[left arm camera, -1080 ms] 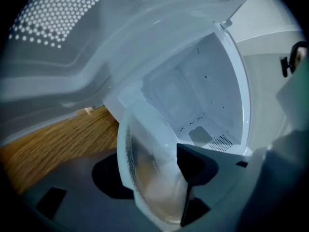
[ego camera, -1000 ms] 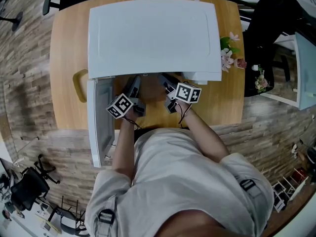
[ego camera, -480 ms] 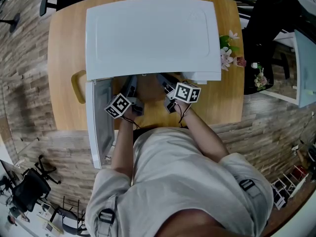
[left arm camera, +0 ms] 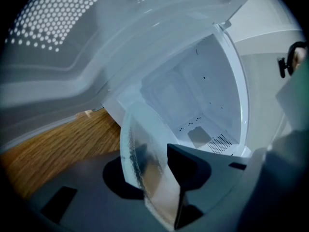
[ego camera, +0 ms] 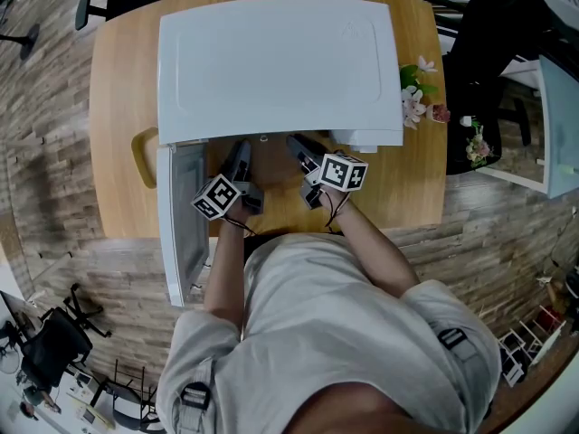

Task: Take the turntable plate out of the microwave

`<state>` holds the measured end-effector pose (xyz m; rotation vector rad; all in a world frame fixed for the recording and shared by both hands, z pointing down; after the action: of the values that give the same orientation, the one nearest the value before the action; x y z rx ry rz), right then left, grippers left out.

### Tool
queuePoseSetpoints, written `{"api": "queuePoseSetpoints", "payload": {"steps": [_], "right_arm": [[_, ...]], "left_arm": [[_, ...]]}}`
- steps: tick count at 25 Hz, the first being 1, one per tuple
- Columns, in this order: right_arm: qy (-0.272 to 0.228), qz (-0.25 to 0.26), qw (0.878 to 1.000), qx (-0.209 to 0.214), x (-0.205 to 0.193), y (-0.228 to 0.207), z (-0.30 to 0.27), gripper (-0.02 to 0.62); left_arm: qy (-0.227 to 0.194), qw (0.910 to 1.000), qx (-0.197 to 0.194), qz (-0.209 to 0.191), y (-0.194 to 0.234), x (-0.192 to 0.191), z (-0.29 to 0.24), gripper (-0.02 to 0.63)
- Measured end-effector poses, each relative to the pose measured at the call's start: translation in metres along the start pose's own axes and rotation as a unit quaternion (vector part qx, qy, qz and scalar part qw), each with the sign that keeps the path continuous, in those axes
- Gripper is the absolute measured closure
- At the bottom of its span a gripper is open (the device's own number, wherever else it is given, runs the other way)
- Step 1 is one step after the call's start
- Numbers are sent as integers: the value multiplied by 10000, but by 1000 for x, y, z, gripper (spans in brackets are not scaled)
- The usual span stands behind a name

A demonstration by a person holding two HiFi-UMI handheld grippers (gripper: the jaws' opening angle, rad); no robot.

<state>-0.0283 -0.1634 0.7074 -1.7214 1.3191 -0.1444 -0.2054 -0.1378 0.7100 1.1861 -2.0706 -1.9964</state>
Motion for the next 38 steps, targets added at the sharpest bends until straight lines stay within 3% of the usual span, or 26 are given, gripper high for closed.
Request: {"api": "queuePoseSetpoints", "payload": {"steps": [38], "right_arm": [[123,159,9994,273,-22,1,33,476]], "left_arm": [[-100,9998,14,-163,-22,-26,34,465]]}}
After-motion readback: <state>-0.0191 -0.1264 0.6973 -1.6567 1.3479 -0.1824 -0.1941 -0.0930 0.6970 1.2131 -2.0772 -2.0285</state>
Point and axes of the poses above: the fingertips, and each gripper's own axes: z backward along the fingers, y to its left, x out of its top, the point moved 3 cm from there along z, backward along the fingers, and after that the axes turned 14 degrees about -x, right-handed, at the moved point
